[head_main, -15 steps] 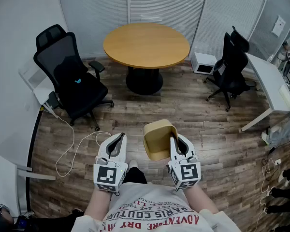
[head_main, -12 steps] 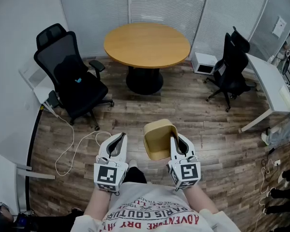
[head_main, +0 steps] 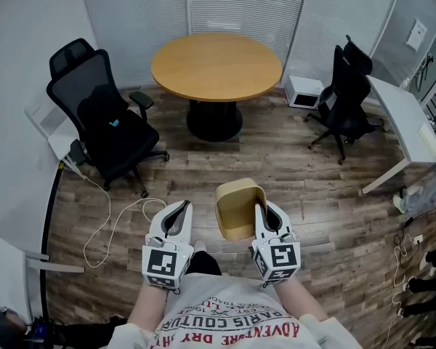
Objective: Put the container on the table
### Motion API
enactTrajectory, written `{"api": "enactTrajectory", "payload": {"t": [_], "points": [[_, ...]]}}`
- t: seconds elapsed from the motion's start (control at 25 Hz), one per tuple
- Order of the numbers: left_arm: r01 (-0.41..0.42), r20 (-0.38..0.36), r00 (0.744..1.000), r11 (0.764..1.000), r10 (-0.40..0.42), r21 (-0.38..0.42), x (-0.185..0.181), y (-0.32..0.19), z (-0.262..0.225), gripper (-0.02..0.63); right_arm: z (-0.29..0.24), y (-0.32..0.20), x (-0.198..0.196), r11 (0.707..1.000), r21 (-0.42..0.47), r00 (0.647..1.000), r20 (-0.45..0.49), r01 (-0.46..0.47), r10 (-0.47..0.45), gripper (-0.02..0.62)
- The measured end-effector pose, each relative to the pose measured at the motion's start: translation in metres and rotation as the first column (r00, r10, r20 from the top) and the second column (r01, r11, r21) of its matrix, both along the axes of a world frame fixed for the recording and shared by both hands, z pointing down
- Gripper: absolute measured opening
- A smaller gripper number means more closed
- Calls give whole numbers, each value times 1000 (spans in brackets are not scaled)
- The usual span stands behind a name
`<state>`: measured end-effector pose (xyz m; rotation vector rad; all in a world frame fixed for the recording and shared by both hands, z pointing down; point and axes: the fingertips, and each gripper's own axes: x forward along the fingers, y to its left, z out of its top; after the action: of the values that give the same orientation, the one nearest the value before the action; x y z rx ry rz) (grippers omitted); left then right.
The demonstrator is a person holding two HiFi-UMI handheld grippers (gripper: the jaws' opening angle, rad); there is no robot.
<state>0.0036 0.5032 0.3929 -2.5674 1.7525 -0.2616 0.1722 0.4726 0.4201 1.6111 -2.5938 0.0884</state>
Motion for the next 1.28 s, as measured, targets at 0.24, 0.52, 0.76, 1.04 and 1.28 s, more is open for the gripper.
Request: {"api": "enactTrajectory", "payload": {"t": [0.24, 0.52, 0.76, 1.04, 1.28], "points": [[1, -6, 1000, 1000, -1, -17, 6, -9, 8, 12, 7, -7, 8, 1000, -14, 1000, -6, -5, 5, 11], [-16, -12, 1000, 999, 15, -38, 7, -43, 15, 12, 15, -37, 9, 999, -42, 1000, -15, -18, 17, 11], [-38, -23, 999, 997, 37, -64, -5, -97, 24, 12, 27, -89, 1, 995, -88, 999, -20, -52, 50, 11], [-92, -49, 995, 994, 89, -59, -45, -190, 8, 12, 19, -173, -28, 987, -116, 993, -25, -115, 113, 11], [-116, -58, 992, 992, 112, -58, -96, -281, 0, 12, 14, -254, -68, 978, -133, 987, -20, -162, 160, 11]]}}
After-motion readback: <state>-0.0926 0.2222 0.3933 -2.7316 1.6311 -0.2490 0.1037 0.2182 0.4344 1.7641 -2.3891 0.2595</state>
